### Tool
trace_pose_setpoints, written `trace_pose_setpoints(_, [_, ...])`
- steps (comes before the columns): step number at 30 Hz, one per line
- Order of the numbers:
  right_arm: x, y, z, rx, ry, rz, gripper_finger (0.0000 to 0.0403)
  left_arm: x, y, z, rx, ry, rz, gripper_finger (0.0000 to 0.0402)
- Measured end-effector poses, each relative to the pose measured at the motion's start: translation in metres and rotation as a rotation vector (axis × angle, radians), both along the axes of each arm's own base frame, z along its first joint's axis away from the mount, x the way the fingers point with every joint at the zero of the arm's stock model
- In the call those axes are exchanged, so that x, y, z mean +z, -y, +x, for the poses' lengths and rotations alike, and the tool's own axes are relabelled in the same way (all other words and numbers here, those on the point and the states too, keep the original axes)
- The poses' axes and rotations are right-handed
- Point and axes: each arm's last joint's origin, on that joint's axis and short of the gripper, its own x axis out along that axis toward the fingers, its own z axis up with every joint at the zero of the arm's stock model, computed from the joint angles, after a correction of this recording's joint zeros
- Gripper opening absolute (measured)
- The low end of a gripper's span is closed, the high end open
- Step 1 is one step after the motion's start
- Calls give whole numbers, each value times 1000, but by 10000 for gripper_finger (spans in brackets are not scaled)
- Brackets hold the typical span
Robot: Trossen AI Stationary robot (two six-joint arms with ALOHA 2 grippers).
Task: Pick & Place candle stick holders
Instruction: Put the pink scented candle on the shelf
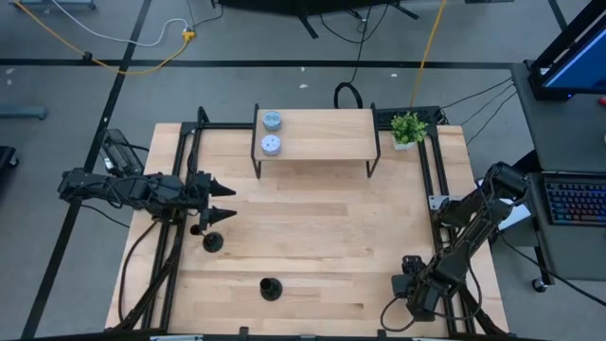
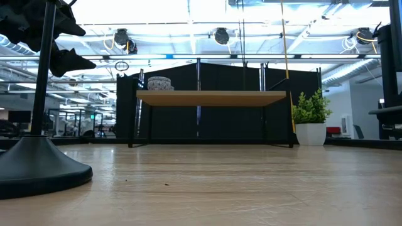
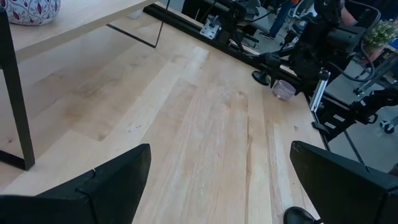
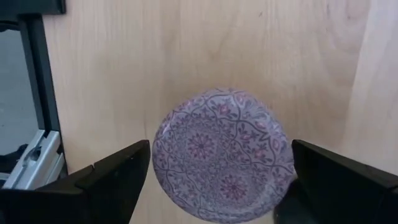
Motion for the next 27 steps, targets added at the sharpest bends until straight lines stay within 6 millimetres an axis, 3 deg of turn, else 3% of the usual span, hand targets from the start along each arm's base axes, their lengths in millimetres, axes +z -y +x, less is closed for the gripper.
trace_pose_setpoints(12, [-10,3,-2,-98,-13,22,380,0,0,0,0,0,-1,392])
trace_pose_setpoints(27, [-12,4,-3,-75,-1,29,380,0,0,0,2,0,-5,392])
